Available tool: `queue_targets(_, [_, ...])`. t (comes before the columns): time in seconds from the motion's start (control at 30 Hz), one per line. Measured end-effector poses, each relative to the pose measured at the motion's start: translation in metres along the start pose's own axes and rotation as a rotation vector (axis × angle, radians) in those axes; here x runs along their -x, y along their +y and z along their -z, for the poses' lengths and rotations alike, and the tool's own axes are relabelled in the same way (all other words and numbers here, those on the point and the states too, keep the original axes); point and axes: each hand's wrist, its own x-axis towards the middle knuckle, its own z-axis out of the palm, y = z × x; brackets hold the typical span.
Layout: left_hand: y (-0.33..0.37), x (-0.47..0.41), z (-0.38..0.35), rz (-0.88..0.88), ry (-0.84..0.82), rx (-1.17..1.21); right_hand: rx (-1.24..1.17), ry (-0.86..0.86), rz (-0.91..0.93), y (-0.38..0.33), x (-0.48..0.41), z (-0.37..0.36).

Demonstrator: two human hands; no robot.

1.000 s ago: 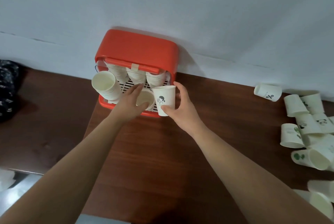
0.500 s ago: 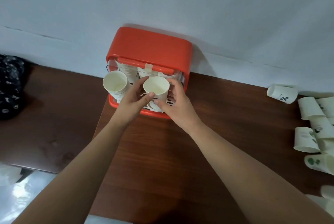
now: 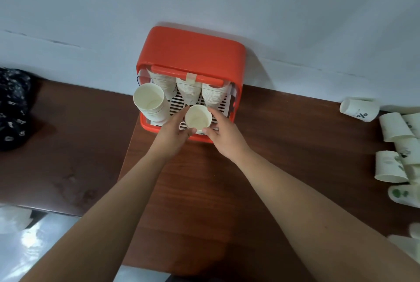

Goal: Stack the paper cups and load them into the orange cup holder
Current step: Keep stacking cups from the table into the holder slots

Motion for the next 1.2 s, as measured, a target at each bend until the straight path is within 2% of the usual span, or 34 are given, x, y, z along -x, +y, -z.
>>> queue_targets(0.1, [0.004, 0.000, -0.001, 0.028, 0.019, -0.006, -0.036, 0.016, -0.011, -0.004, 0.004, 0.005])
queue_targets(0.27, [0.011, 0.023, 0.001, 0.141, 0.210, -0.014, 0.080, 0.103, -0.112, 0.008, 0.038, 0.028])
queue_targets(0.33, [0.015, 0.036, -0.004, 0.136, 0.164, -0.032, 0.145, 0.123, -0.144, 0.025, 0.064, 0.041])
queue_targets(0.53, [0.050, 0.054, -0.053, 0.024, -0.134, -0.234, 0.276, 0.162, -0.301, 0.093, 0.161, 0.106])
queue_targets(0.83, [0.190, 0.031, -0.198, -0.201, -0.334, -0.422, 0.298, 0.390, -0.494, 0.194, 0.282, 0.236])
queue_targets(0.97, [0.251, 0.026, -0.283, -0.256, -0.385, -0.399, 0.285, 0.490, -0.526, 0.241, 0.316, 0.292])
queue_targets(1.07, [0.285, 0.022, -0.345, -0.219, -0.410, -0.367, 0.297, 0.509, -0.528, 0.278, 0.331, 0.330])
queue_targets(1.2, [0.312, 0.003, -0.419, -0.055, -0.406, -0.334, 0.322, 0.467, -0.511, 0.324, 0.325, 0.361])
